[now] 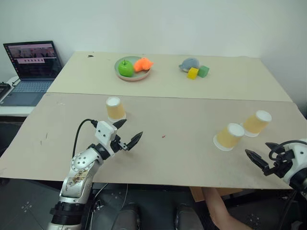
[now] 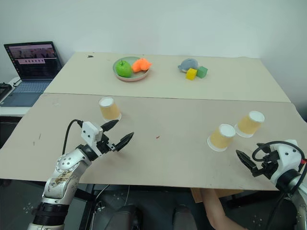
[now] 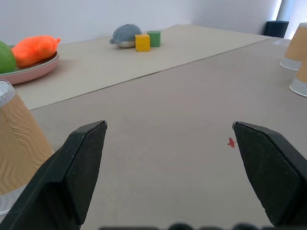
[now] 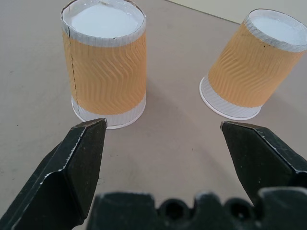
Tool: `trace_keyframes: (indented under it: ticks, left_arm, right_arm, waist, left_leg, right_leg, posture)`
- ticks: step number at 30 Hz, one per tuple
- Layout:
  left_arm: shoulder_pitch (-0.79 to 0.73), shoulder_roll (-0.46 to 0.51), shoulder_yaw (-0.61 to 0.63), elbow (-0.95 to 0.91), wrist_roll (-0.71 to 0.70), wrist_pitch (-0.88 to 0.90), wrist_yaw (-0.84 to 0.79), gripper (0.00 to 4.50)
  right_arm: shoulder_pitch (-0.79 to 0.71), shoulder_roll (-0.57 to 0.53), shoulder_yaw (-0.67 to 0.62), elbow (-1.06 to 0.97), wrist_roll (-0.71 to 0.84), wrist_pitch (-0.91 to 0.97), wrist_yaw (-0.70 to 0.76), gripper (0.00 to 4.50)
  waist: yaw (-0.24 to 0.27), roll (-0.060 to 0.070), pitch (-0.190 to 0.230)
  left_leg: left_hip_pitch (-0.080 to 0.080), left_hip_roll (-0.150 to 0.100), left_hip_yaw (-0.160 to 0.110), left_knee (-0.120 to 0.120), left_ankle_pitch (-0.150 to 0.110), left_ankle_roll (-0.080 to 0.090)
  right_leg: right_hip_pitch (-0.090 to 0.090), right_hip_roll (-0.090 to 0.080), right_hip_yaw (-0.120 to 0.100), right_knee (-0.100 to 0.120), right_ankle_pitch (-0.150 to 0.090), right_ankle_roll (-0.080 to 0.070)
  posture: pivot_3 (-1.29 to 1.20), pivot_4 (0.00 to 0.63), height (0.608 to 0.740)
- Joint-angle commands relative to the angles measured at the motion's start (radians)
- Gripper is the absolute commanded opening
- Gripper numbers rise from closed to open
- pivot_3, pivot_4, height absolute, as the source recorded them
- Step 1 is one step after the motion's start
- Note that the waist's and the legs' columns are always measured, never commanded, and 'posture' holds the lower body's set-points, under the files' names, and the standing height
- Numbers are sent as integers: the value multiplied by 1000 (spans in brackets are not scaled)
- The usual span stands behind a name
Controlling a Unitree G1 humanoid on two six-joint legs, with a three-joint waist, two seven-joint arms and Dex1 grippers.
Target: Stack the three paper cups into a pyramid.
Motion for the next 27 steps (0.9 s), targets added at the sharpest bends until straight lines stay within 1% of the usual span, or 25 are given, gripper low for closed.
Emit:
trace_keyframes:
  ticks: [1,3,5,9,14,16,20,23,27]
  left_arm:
    - [-36,29,-22,-16,-12,-27,-75,4483]
    - [-76,83,-66,-27,-36,12,-189,4483]
    - [-115,111,-89,-23,-50,23,-252,4483]
    - [-244,172,-145,-6,-91,91,-410,4483]
    - [-362,141,-168,47,-104,87,-472,4483]
    - [-388,116,-191,66,-78,63,-474,4483]
    - [-402,71,-231,97,-24,20,-460,4483]
    - [-393,55,-258,96,14,-7,-453,4483]
    - [-383,10,-261,105,38,-4,-396,4483]
  right_arm:
    - [-5,-18,-39,-16,7,-27,6,4475]
    - [2,-33,-51,-23,8,-25,17,4475]
    - [2,-46,-54,-30,5,-23,23,4475]
    - [21,-101,-51,-68,-2,-8,66,4475]
    - [14,-154,-15,-89,-39,-20,89,4475]
    - [-4,-166,5,-87,-50,-27,97,4475]
    - [-70,-178,38,-62,-59,-26,99,4475]
    - [-123,-182,56,-49,-64,-27,95,4475]
    - [-167,-170,89,-35,-66,-27,98,4475]
  waist:
    - [0,0,0]
    - [2,0,0]
    - [4,0,0]
    - [0,0,0]
    - [-1,0,1]
    - [-1,0,1]
    - [-1,-1,1]
    - [-1,-1,2]
    - [1,-1,2]
  left_leg:
    - [0,0,0,0,0,0]
    - [0,0,0,0,0,0]
    - [0,0,0,0,0,0]
    - [0,0,0,0,0,0]
    - [1,0,-1,0,0,0]
    - [1,-1,-1,0,0,0]
    - [1,-1,-1,0,0,0]
    - [0,-1,-1,0,0,0]
    - [0,-1,-1,0,0,0]
  right_leg:
    - [0,0,0,0,0,0]
    - [0,0,0,0,0,0]
    - [0,0,-1,0,0,0]
    - [1,0,-1,-1,0,0]
    - [2,0,-1,-2,0,0]
    - [3,0,-1,-3,0,1]
    - [4,0,-1,-5,1,2]
    - [3,0,-1,-5,1,2]
    - [4,0,-1,-5,1,2]
  posture:
    - [0,150,678]
    - [0,150,678]
    - [0,150,678]
    - [0,150,678]
    - [0,150,678]
    - [0,150,678]
    - [0,150,678]
    - [0,150,678]
    - [0,150,678]
